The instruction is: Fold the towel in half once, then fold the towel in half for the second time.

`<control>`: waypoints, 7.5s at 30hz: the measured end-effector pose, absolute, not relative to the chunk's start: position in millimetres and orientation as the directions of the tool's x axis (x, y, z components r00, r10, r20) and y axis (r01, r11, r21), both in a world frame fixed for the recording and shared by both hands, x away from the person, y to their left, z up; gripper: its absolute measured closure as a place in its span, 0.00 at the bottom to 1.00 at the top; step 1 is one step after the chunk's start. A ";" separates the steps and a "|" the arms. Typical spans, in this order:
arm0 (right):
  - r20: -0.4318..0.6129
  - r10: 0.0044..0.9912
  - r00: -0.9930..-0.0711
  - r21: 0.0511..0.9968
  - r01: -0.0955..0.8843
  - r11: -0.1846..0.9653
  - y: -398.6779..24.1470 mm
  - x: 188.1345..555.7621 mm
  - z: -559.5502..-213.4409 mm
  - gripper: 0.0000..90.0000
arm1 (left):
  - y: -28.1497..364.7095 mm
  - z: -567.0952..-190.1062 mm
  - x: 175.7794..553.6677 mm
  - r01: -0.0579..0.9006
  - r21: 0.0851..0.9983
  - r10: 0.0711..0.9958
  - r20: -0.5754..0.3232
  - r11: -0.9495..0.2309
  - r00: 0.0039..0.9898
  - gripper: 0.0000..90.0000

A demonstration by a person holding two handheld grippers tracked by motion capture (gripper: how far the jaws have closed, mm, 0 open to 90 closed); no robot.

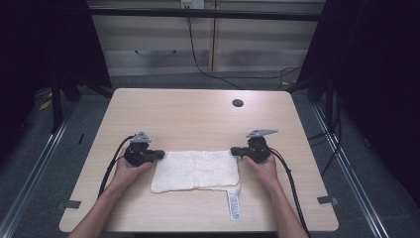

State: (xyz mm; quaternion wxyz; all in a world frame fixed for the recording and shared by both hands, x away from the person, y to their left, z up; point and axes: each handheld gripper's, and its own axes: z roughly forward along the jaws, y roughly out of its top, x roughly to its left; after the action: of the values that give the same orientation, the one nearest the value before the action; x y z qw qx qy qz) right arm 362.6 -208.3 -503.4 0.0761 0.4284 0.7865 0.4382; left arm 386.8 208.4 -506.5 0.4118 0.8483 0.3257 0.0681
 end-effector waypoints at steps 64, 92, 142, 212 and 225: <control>0.171 0.593 -0.787 0.779 0.477 0.407 -210.2 285.7 -471.4 0.97 | 202.5 -477.9 384.5 0.480 0.830 0.634 -0.212 -0.285 0.744 0.96; 0.196 0.715 -0.672 0.637 0.641 0.428 -222.3 311.1 -494.4 0.98 | 160.0 -440.9 373.1 0.356 0.875 0.521 -0.147 -0.328 0.841 0.95; 0.100 0.753 -0.650 0.670 0.604 0.432 -228.1 296.5 -492.4 0.98 | 177.6 -502.9 318.3 0.301 0.750 0.432 -0.022 -0.590 0.902 0.95; 0.185 0.870 -0.456 0.834 0.541 0.106 -316.4 214.6 -468.8 0.59 | 303.3 -475.5 286.1 0.555 0.811 0.778 -0.225 -0.185 0.587 0.23; 0.186 0.903 -0.388 0.841 0.538 0.058 -326.5 208.9 -477.3 0.53 | 318.5 -494.9 280.0 0.566 0.805 0.760 -0.253 -0.178 0.599 0.18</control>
State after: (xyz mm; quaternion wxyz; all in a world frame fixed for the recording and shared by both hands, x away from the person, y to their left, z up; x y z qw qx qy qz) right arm 208.9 -326.5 -477.3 0.2010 0.5154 0.6991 0.4530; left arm 280.0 318.5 -494.9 0.4703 0.7605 0.4357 0.1031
